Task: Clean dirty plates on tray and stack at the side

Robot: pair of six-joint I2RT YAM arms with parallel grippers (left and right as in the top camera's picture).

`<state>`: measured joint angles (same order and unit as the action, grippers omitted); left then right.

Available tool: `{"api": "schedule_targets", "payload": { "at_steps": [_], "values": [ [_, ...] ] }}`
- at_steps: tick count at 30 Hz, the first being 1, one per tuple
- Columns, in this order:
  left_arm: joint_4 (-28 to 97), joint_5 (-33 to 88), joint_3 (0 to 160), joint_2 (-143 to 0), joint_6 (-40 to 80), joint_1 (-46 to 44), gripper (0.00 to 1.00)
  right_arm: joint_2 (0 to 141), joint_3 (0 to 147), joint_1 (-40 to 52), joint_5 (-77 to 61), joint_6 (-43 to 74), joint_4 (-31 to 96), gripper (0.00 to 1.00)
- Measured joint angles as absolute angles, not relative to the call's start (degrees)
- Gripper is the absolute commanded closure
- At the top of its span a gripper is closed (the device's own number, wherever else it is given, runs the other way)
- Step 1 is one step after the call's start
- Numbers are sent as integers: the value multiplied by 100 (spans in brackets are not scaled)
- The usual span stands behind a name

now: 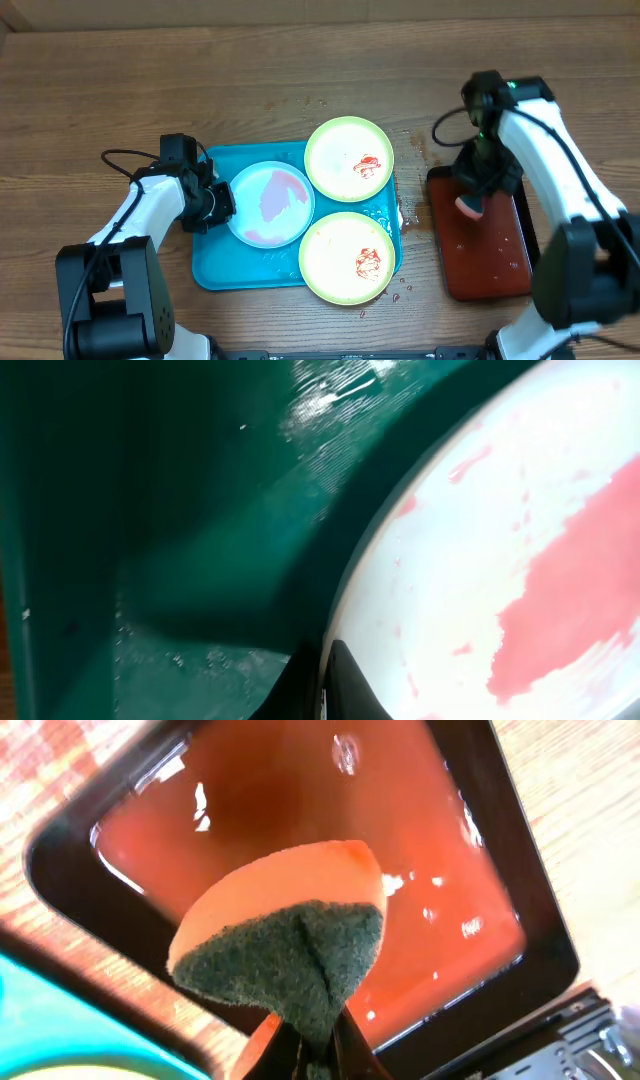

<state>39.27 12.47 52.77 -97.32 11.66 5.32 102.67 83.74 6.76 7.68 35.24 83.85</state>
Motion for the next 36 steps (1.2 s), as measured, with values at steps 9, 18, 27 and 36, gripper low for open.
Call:
{"api": "schedule_targets", "payload": {
  "at_steps": [9,18,27,36],
  "values": [
    [3918,1459,5273,-9743,1280,532,95,9937,7813,676,593,3577,8099,96],
    [4530,1280,5297,-9181,1509,532,96,9937,7808,676,576,3579,7994,96],
    [4805,1046,5330,-7758,1603,532,95,9937,7808,676,576,3577,7854,96],
    [4915,998,5347,-6908,1592,375,96,9937,7808,676,576,3570,7669,96]
  ]
}}
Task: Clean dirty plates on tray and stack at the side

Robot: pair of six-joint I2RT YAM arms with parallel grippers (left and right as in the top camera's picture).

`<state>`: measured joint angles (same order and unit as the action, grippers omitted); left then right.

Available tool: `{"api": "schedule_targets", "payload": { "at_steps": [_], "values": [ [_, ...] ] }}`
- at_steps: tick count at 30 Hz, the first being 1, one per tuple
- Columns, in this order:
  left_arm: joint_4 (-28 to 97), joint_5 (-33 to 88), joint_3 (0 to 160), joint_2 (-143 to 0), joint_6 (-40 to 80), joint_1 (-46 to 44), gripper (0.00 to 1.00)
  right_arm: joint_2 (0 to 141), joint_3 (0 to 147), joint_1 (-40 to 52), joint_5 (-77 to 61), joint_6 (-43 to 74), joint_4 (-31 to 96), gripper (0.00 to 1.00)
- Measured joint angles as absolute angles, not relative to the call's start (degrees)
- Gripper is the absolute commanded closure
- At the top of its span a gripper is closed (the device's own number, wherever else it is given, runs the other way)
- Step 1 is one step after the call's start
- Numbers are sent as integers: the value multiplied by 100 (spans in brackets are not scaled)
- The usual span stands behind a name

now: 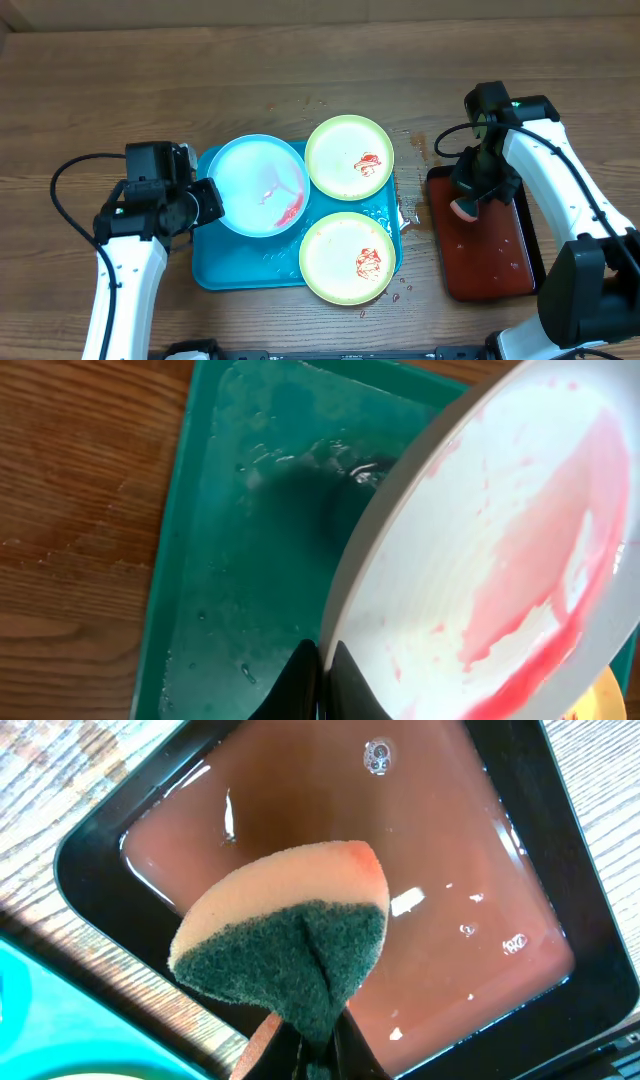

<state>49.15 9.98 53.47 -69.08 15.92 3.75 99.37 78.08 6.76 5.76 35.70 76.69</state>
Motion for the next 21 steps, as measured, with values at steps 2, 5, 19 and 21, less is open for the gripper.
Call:
{"api": "schedule_targets", "payload": {
  "at_steps": [2,5,19,21],
  "values": [
    [4915,980,5387,-6899,1588,141,95,9937,7806,676,576,3566,7629,96],
    [4910,958,5513,-6899,1573,-285,95,9937,7806,676,578,3533,7596,96],
    [4757,635,6751,-7612,1640,-2150,95,9937,7802,633,1116,3553,7371,96],
    [4737,600,6823,-7872,1640,-2331,96,9937,7802,510,1275,3555,7358,96]
  ]
}}
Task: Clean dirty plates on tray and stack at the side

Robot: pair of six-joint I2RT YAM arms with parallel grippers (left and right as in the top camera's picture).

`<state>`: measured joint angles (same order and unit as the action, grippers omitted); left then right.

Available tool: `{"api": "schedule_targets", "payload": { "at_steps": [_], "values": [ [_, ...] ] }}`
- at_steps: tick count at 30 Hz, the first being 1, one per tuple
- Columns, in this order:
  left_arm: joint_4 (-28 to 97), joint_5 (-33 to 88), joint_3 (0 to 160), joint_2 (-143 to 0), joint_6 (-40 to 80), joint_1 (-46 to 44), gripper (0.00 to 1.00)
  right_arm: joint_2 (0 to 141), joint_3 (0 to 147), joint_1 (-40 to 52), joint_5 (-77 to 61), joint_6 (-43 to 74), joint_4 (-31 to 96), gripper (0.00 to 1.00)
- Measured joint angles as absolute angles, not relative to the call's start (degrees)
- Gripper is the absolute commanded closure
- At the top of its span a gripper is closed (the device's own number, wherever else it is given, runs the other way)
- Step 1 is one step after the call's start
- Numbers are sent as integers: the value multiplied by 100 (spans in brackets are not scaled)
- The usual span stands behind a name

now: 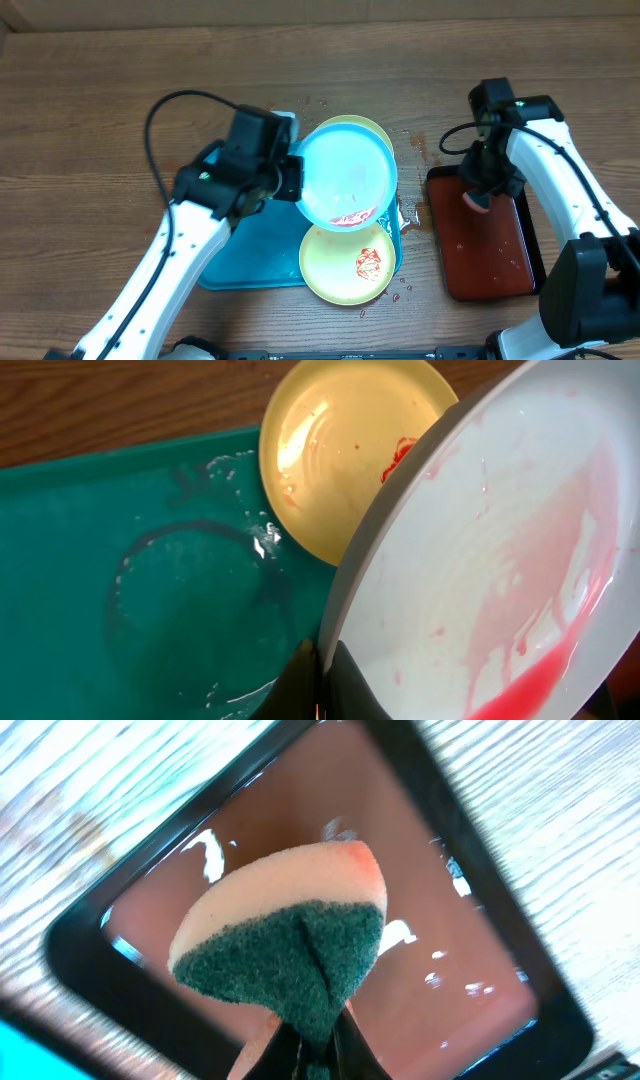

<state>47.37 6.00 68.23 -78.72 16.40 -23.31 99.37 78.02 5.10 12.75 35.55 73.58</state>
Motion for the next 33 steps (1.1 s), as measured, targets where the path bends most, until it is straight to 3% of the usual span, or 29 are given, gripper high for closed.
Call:
{"api": "schedule_targets", "payload": {
  "at_steps": [12,25,33],
  "values": [
    [4285,526,7614,-9028,1688,-3181,96,9937,8047,-705,1339,3153,7354,96],
    [4611,128,10147,-11067,1441,-4252,96,9924,10554,-735,1240,2685,8534,96],
    [4633,-635,10527,-11500,1041,-4856,95,9922,11238,-735,1175,2576,8844,96]
  ]
}}
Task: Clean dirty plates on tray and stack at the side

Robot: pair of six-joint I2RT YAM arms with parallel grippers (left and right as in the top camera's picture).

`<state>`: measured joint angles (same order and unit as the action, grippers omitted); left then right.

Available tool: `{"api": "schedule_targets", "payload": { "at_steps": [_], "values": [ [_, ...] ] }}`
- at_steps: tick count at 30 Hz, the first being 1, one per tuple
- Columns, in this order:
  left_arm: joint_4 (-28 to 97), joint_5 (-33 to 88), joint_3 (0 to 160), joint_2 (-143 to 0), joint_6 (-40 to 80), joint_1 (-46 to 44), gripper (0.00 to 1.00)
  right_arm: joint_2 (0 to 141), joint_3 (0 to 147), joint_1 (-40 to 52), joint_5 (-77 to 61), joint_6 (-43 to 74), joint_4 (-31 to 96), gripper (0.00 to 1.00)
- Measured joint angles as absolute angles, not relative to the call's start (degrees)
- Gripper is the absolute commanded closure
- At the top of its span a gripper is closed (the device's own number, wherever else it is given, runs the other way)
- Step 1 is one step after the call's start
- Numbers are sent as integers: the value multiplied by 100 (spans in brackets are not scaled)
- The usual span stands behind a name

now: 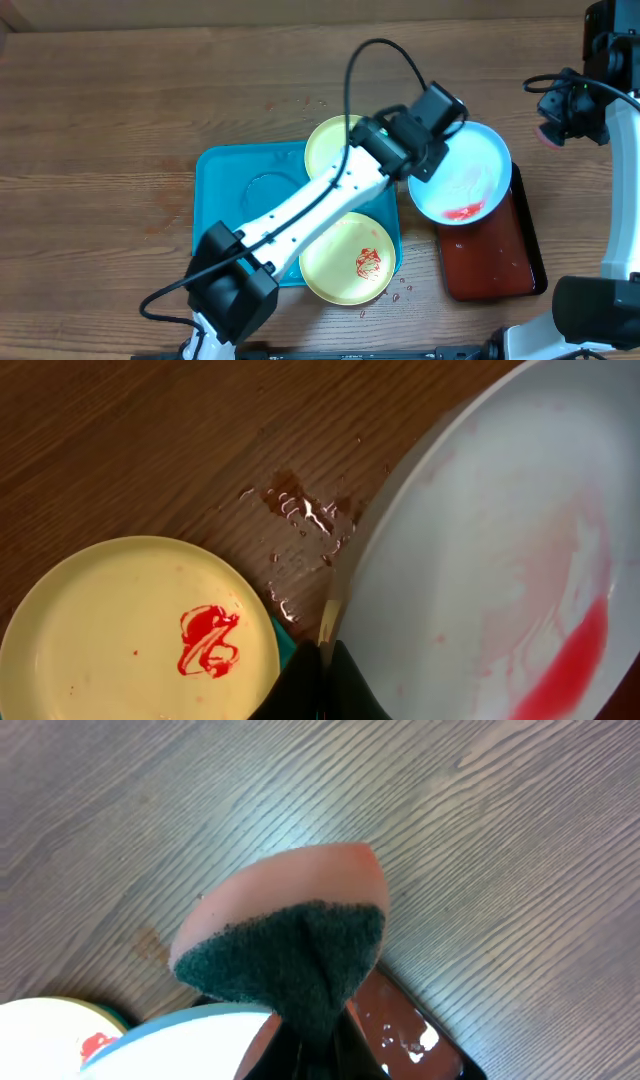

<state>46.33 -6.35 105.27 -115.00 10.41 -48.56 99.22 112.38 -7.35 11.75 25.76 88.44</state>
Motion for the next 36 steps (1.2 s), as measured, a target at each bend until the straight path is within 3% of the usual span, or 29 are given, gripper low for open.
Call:
{"api": "schedule_targets", "payload": {
  "at_steps": [25,36],
  "values": [
    [3614,-3616,10532,-11574,-764,-6563,96,9920,11450,-735,1066,2545,8965,96],
    [3463,-4464,10534,-11574,-1498,-6689,96,9920,11450,-735,1033,2543,8971,96]
  ]
}}
